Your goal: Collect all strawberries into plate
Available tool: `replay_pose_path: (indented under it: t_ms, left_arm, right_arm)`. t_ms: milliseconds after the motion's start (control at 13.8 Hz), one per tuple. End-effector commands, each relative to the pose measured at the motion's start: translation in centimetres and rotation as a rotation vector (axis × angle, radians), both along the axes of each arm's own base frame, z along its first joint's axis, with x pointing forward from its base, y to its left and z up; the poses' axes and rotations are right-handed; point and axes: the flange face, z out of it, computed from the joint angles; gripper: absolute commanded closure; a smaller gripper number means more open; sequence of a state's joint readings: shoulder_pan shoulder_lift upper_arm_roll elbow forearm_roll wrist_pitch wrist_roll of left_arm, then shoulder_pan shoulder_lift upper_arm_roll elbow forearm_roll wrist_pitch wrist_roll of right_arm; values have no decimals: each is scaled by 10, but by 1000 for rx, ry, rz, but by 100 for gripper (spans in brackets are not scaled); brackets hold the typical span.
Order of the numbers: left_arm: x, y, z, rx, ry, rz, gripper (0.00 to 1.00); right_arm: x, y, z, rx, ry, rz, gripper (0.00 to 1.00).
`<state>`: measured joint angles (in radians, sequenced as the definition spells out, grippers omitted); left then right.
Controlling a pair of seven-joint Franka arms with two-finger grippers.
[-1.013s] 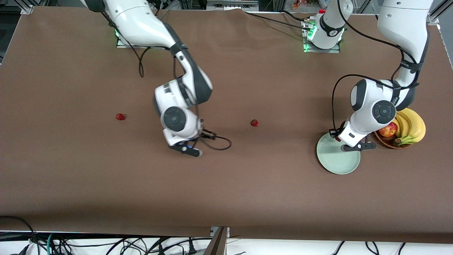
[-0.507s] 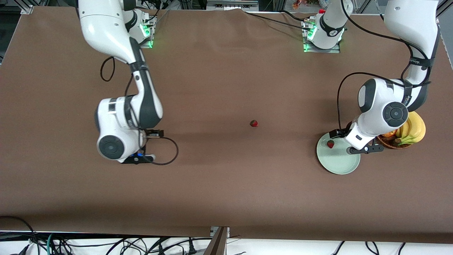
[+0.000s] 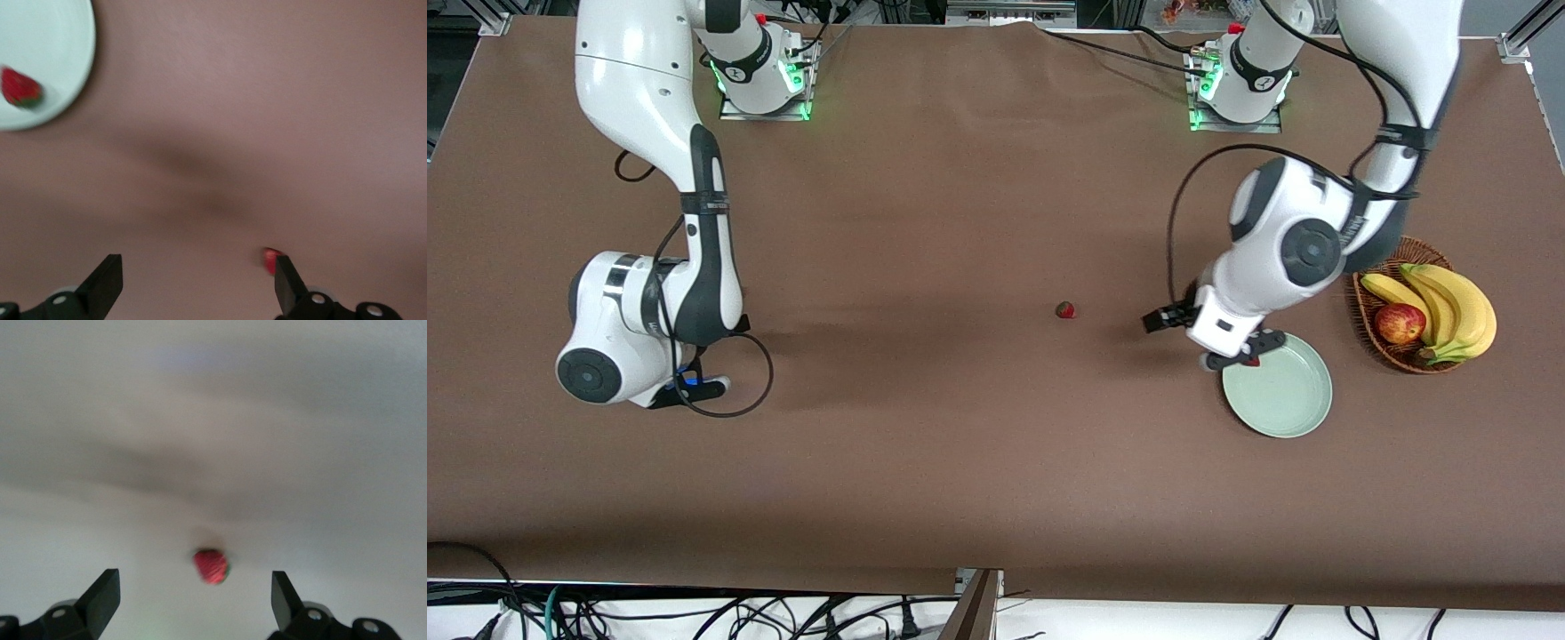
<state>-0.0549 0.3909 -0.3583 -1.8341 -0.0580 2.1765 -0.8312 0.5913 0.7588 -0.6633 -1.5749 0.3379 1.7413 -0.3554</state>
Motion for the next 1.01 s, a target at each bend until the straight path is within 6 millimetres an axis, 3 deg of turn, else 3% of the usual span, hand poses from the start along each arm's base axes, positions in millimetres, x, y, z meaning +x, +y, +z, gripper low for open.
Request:
replay_pose_path:
  t_ms: [0,145,290,434,507,651,796,941]
  left_arm:
    - [-14,-41,-24,-20,4,199,0]
    - [-18,-63,-46,-28,15,355,0]
    - [-38,-97,-79,0,42,388,0]
    - [-42,-99,-101,41,55,442,0]
    - [-51,-111,-112,54,59,446,0]
    - [-54,-117,-124,54,59,508,0]
    - [-68,-128,-133,74,69,490,13]
    - [-69,-128,-140,80,76,491,35]
  right_arm:
    - [-46,-18,-9,56,-35,-16,0]
    - [-63,-26,-23,57,-26,-36,0]
    - [-79,-30,-38,55,-38,-42,0]
    - [-89,-26,-48,54,-50,-35,0]
    - [-91,-26,-52,52,-54,-36,0]
    - [-94,-23,-57,50,-65,-29,3]
    - [-94,-24,-57,51,-66,-32,27]
    - [-94,-23,-57,51,-65,-30,50]
